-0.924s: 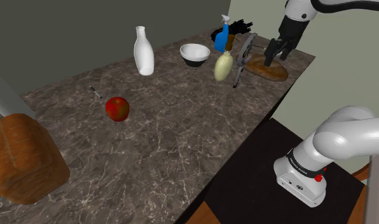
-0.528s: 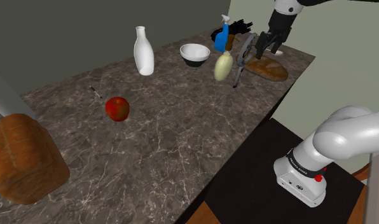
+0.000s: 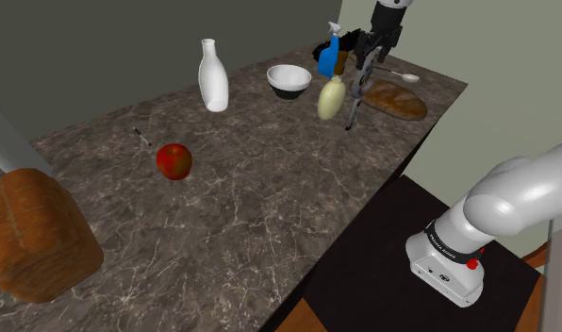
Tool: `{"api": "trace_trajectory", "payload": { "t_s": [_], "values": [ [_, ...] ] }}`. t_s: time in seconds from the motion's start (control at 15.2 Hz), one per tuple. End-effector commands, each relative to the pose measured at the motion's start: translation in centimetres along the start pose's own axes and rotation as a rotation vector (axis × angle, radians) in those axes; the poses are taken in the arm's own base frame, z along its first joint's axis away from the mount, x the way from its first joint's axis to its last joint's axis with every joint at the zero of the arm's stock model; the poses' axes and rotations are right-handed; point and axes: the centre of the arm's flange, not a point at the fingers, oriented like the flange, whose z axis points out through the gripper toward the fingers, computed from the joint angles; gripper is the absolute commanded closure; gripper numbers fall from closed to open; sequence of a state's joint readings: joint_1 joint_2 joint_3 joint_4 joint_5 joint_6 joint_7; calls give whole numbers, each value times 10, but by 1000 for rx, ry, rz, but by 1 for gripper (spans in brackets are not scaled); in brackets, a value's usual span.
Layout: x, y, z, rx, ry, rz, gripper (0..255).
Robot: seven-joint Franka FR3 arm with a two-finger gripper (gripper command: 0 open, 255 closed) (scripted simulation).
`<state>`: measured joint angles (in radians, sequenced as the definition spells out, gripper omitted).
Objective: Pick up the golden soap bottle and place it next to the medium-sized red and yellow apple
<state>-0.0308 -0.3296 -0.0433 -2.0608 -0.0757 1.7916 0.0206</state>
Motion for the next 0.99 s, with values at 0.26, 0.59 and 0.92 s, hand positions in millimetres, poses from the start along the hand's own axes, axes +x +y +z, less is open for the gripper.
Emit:
{"api": "trace_trajectory", "payload": {
  "t_s": [0.26,0.59,0.92],
  "values": [
    [77,8,1,-2,19,-11,0],
    [122,12,6,-3,30,-16,0],
    [123,12,32,-3,30,-16,0]
  ]
}}
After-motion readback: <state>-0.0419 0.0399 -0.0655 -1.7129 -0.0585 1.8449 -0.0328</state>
